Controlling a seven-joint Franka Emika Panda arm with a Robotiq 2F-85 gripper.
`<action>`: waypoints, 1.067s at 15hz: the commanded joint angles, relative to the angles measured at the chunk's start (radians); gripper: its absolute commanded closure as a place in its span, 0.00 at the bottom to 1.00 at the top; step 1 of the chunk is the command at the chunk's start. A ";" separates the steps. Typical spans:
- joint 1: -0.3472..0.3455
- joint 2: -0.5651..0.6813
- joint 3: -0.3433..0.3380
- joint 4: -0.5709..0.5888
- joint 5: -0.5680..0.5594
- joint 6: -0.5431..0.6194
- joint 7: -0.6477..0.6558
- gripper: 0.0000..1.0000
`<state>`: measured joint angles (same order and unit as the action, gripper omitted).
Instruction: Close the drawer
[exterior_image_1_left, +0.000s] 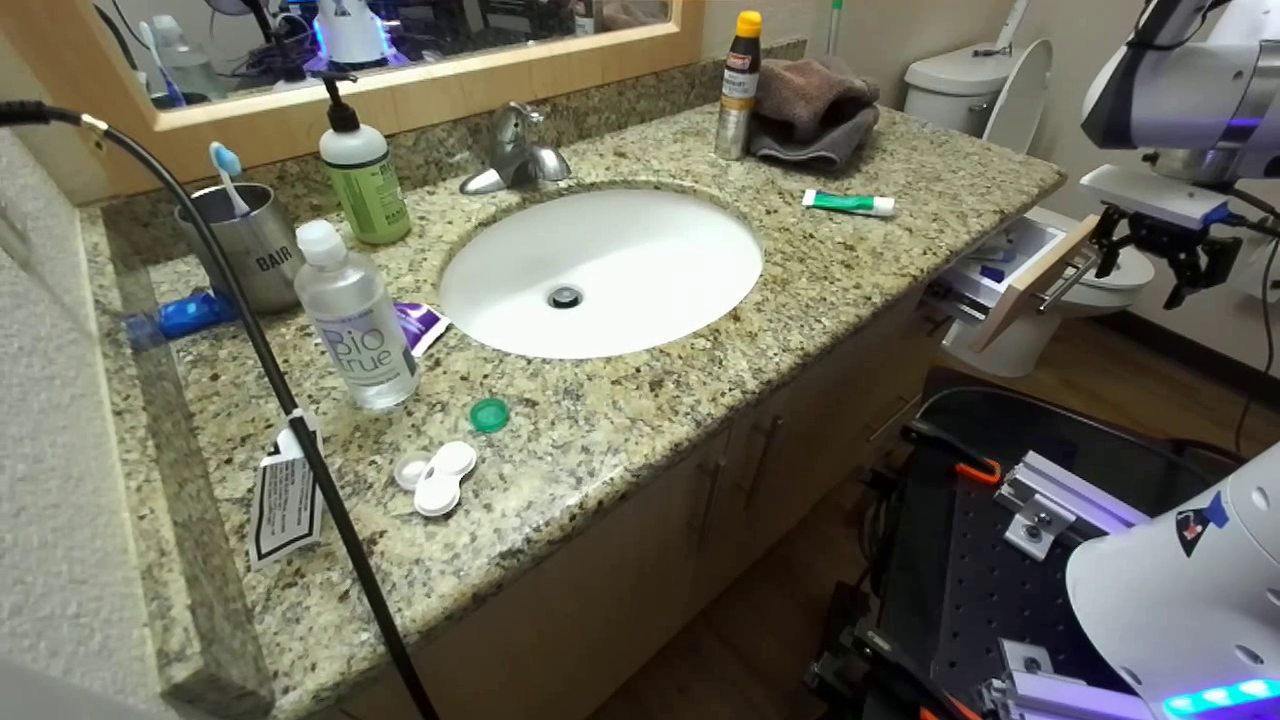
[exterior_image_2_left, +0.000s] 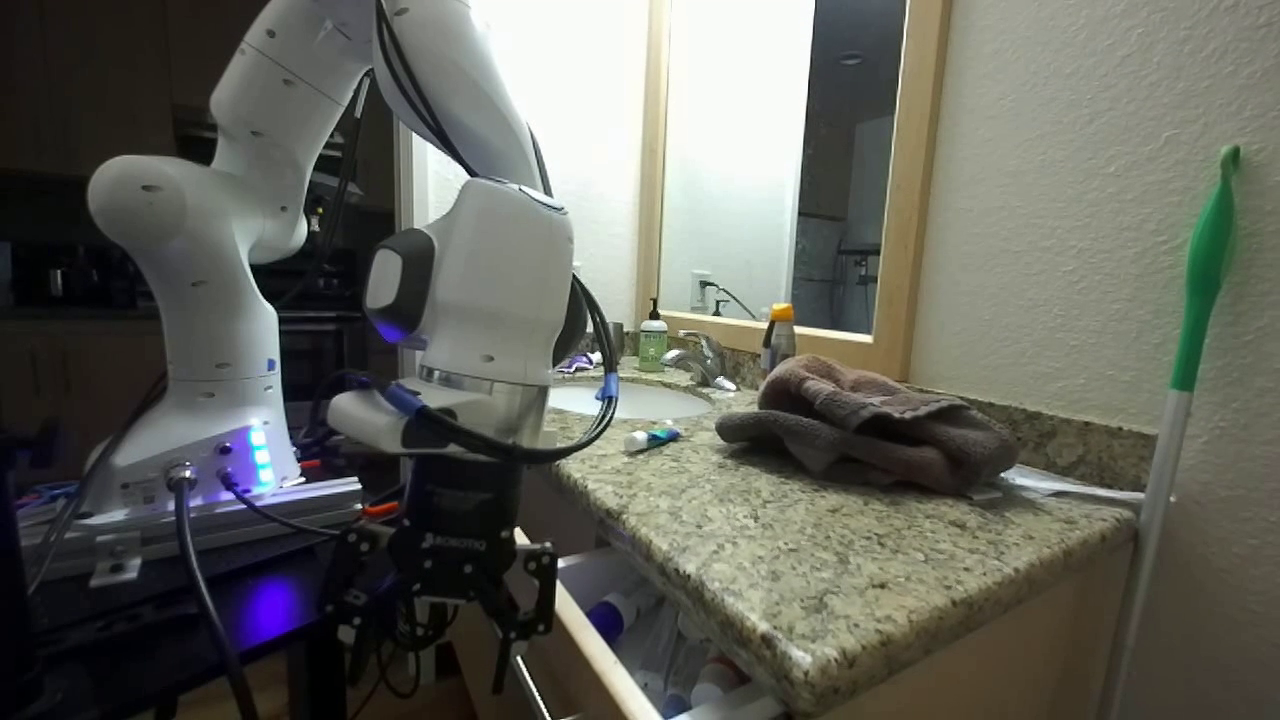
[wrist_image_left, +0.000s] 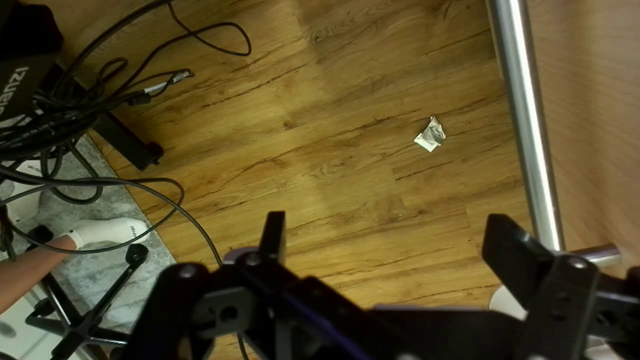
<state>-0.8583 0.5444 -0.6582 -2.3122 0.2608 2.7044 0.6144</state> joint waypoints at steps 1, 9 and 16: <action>0.052 -0.071 0.014 -0.048 0.046 -0.034 0.024 0.00; 0.012 0.005 -0.010 0.002 0.015 -0.004 -0.010 0.00; 0.076 -0.238 0.013 -0.057 0.106 -0.238 0.077 0.00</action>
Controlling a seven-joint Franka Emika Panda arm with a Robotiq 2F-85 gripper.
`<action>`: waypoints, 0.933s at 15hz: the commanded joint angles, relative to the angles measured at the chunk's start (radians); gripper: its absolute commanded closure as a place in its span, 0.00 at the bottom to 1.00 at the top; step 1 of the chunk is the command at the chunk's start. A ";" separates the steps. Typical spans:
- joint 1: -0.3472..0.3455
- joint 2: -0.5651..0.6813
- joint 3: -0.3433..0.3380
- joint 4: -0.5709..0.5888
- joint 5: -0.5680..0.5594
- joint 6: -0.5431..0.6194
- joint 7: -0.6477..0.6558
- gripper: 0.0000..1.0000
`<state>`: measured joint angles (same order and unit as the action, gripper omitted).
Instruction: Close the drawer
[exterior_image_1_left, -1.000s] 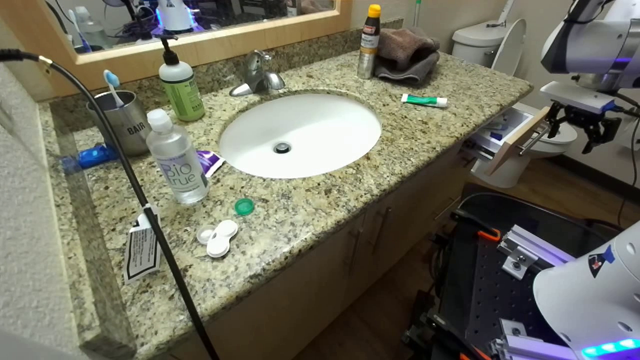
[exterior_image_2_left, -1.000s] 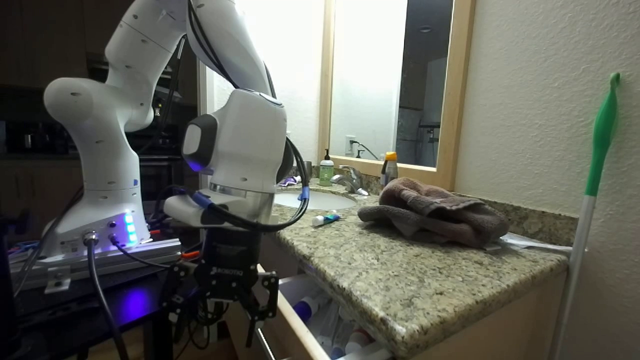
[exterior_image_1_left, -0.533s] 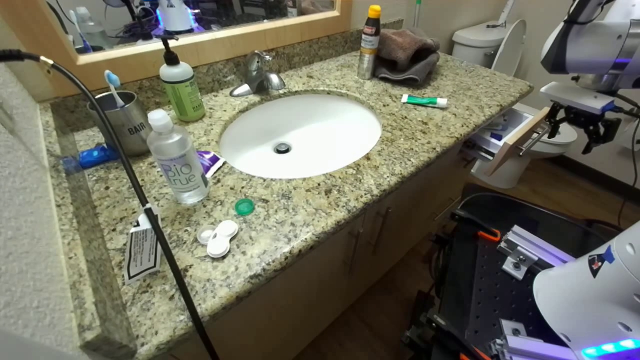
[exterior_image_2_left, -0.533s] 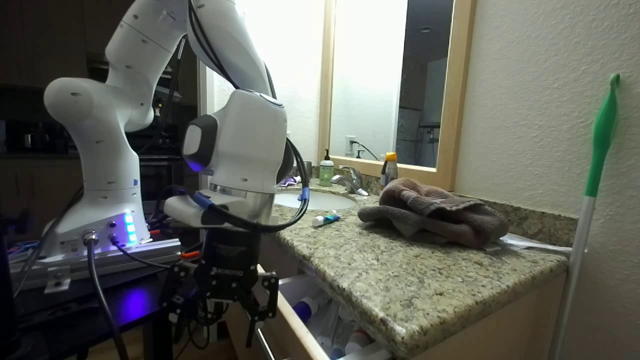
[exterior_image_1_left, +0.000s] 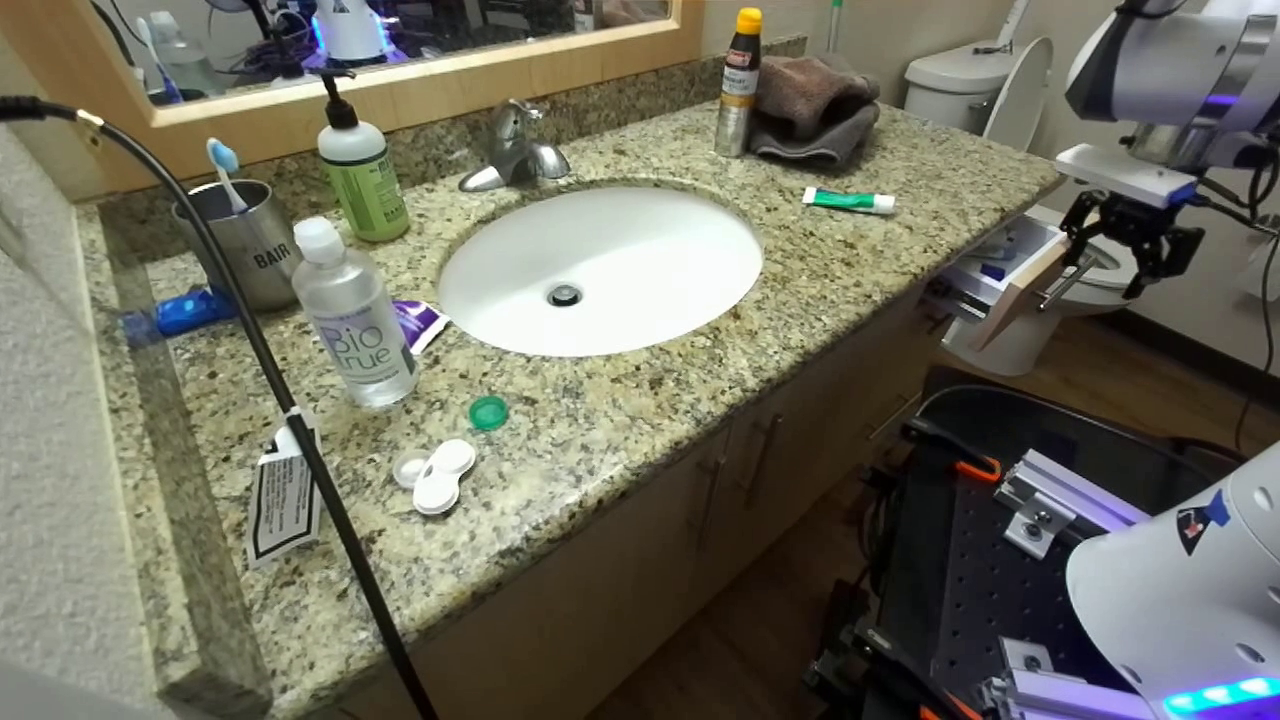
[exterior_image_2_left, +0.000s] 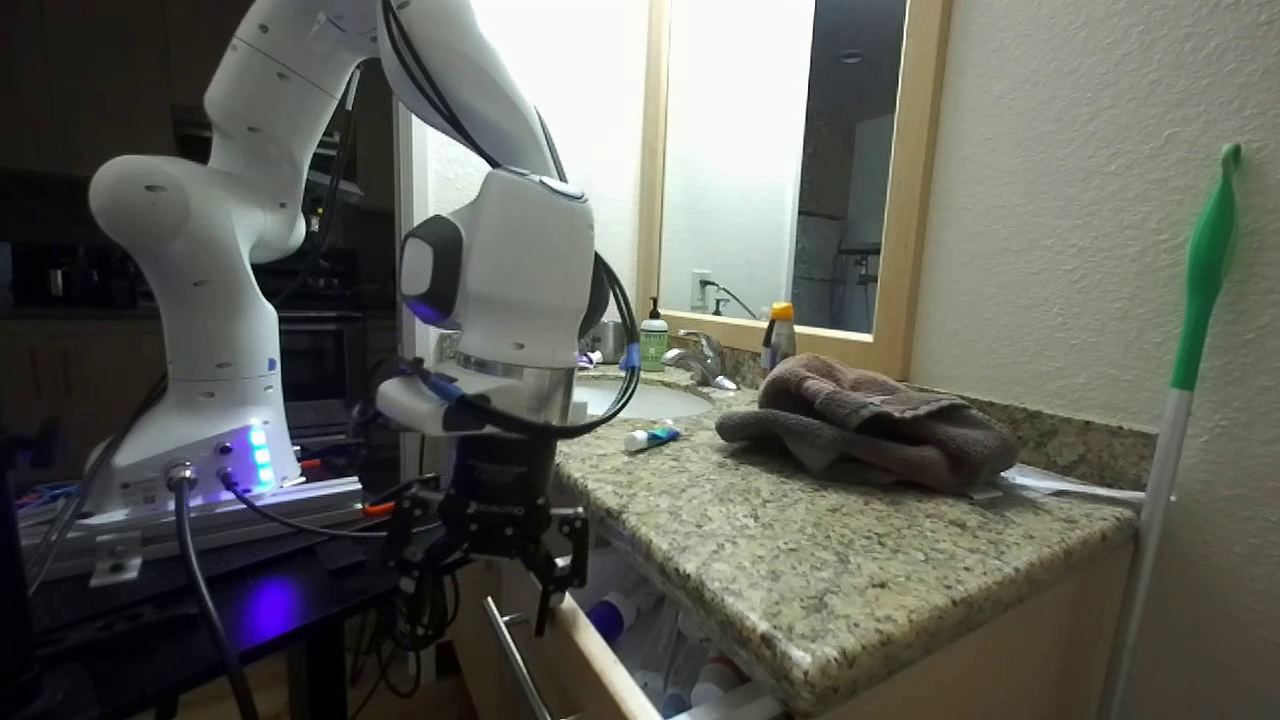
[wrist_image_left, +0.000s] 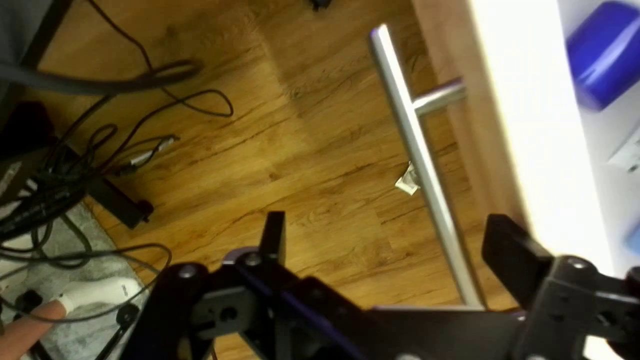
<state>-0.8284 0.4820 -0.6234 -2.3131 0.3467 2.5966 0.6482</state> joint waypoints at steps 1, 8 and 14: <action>0.050 -0.224 -0.033 -0.064 0.022 -0.170 0.044 0.00; 0.055 -0.215 -0.035 -0.049 0.009 -0.168 0.052 0.00; 0.018 -0.088 -0.010 0.014 0.084 -0.125 0.048 0.00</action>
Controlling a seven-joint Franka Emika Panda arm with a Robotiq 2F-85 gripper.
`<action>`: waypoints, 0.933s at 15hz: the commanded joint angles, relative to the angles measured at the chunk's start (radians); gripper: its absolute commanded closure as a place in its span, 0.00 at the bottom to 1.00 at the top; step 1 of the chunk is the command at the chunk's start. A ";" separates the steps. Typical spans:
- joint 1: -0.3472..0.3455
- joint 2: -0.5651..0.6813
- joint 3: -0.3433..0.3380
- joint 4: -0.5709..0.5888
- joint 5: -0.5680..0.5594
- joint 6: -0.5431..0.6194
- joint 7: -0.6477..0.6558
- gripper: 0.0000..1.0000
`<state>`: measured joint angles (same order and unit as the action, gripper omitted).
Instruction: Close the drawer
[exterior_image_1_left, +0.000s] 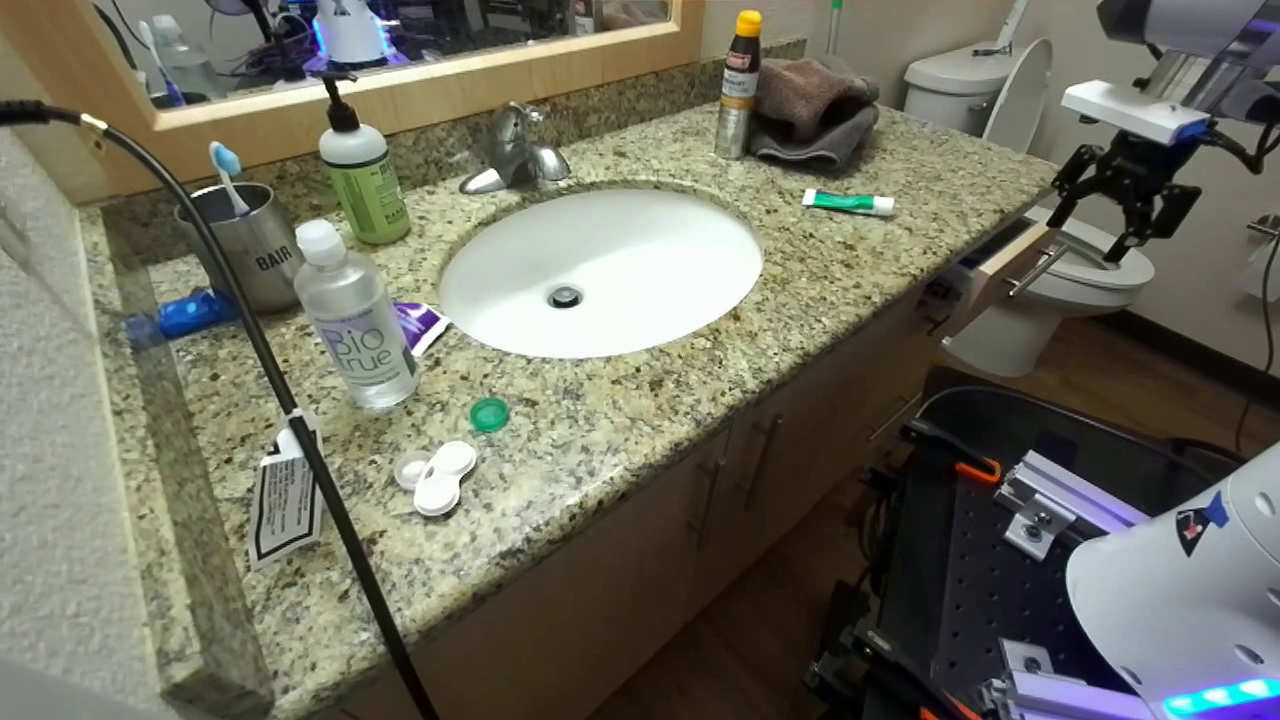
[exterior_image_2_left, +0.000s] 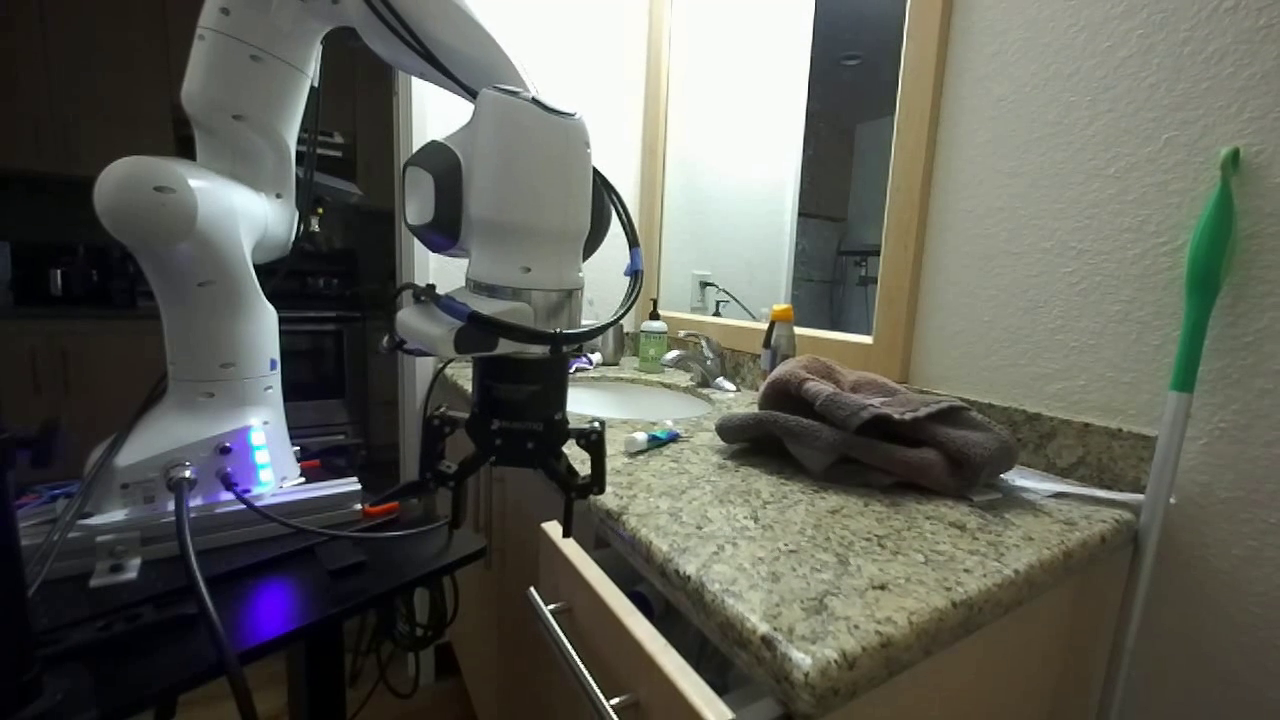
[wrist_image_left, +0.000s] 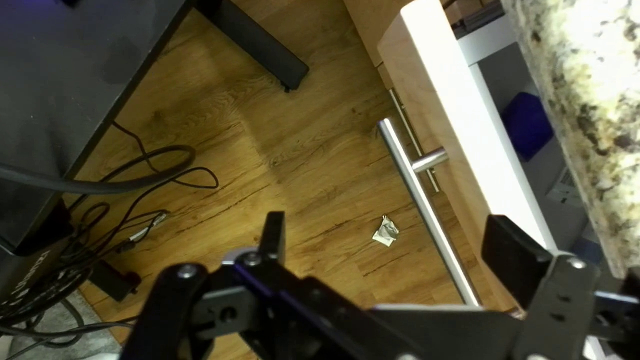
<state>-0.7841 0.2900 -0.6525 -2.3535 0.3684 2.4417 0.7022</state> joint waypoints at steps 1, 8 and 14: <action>-0.032 0.133 0.023 0.067 0.083 0.043 0.004 0.00; -0.077 0.215 0.065 0.107 0.150 0.044 0.011 0.00; -0.108 0.220 0.177 0.133 0.292 0.001 0.006 0.00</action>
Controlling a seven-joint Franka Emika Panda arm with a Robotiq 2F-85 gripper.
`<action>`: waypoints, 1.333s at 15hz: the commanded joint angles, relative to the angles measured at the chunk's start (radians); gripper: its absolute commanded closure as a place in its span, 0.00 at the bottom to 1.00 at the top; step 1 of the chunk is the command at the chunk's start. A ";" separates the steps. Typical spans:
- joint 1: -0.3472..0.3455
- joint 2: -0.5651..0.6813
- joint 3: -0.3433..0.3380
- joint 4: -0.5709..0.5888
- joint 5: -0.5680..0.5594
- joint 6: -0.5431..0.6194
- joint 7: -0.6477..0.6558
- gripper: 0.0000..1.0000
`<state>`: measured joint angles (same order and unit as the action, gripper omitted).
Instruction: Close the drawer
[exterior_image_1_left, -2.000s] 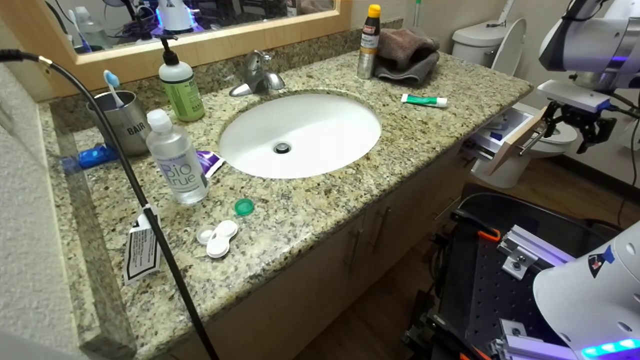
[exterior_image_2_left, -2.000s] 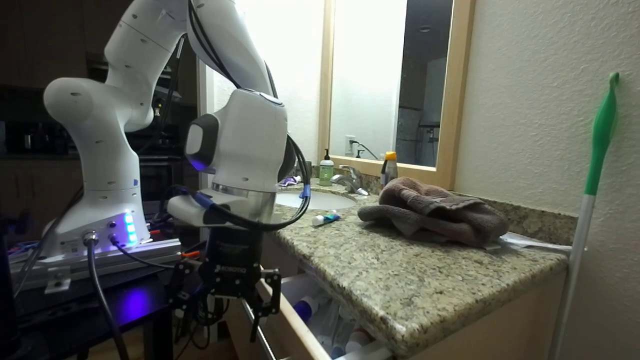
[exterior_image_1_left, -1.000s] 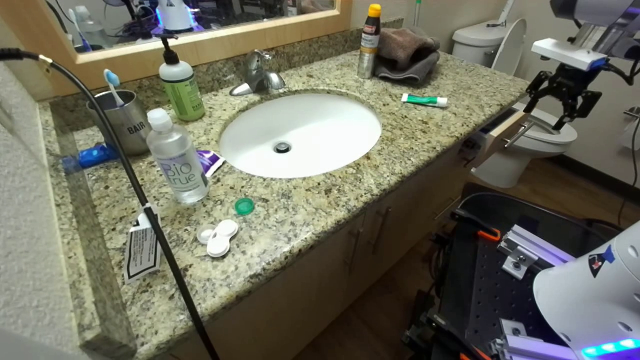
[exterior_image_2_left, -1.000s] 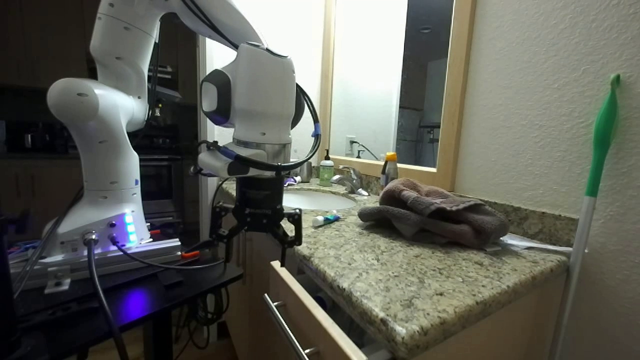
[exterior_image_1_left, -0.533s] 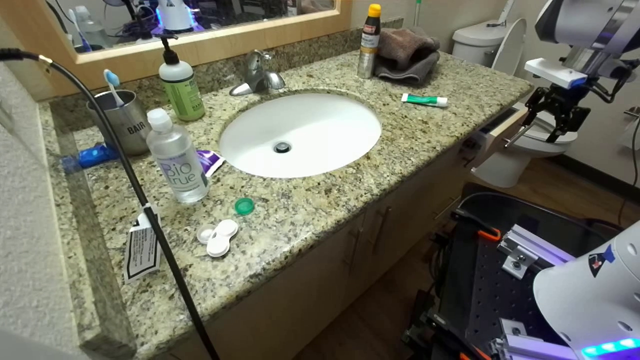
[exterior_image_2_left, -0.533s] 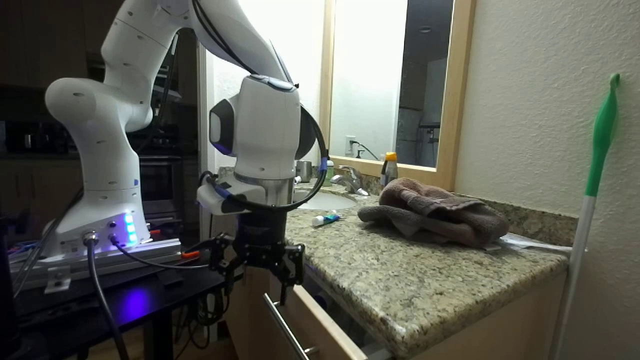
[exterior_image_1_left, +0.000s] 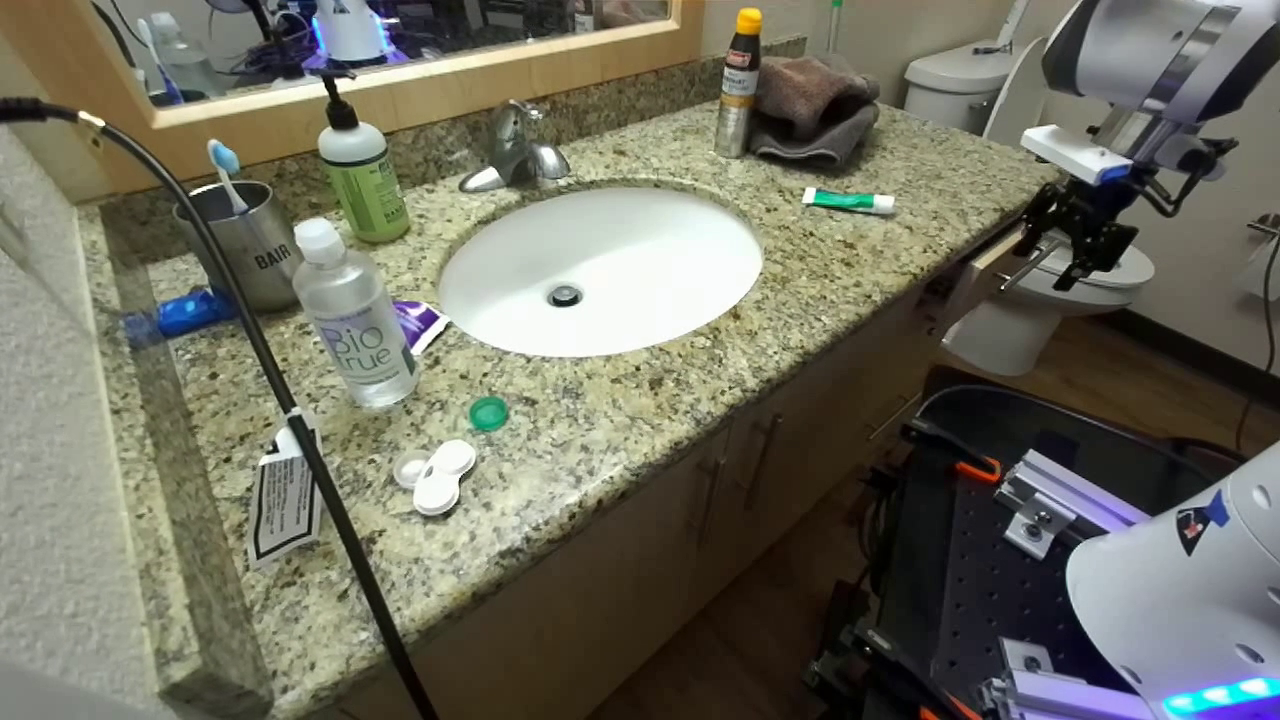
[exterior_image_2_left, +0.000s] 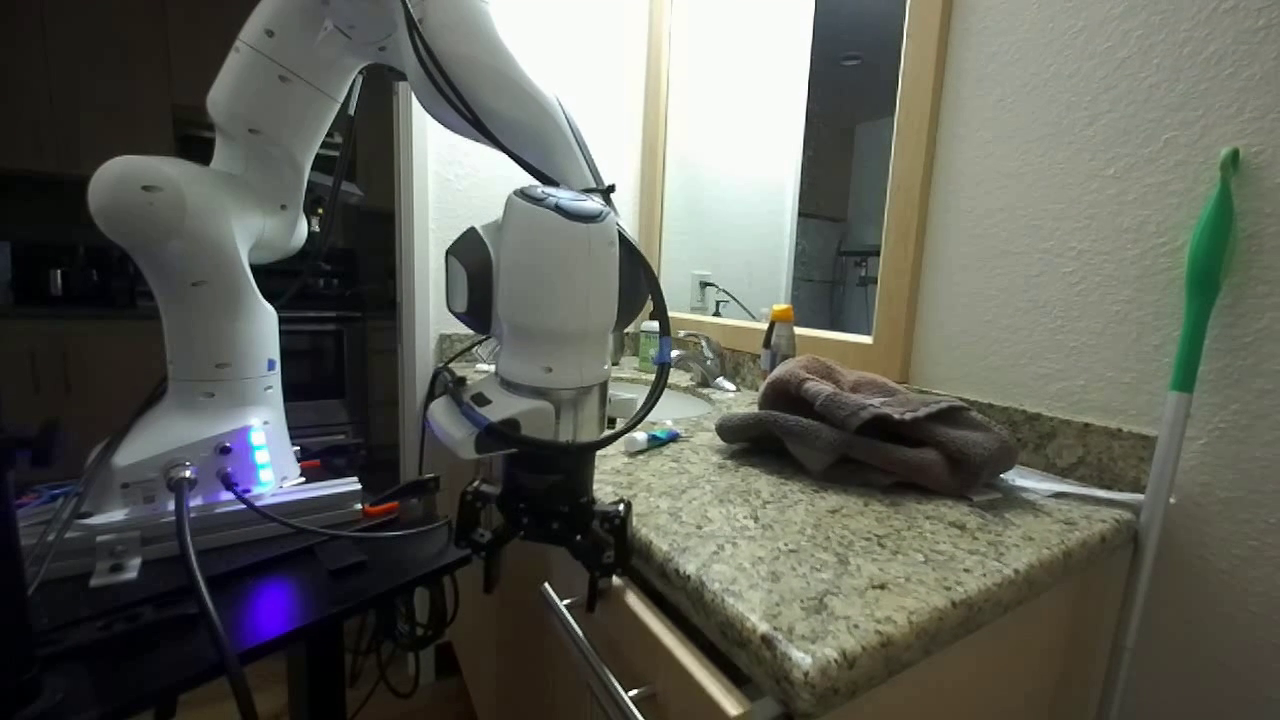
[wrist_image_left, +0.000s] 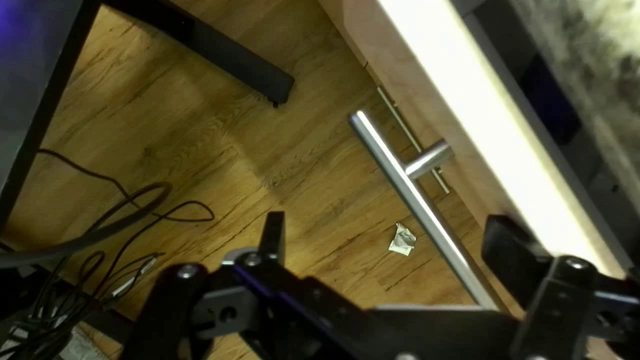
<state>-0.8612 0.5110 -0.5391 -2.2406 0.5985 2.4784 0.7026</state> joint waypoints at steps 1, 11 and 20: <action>-0.035 0.011 0.074 0.026 0.080 -0.037 0.021 0.00; -0.024 0.003 -0.031 -0.018 -0.072 0.048 0.064 0.00; -0.222 0.059 0.082 0.066 0.065 -0.042 -0.040 0.00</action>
<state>-1.0211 0.5320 -0.5210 -2.2087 0.6048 2.4795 0.6888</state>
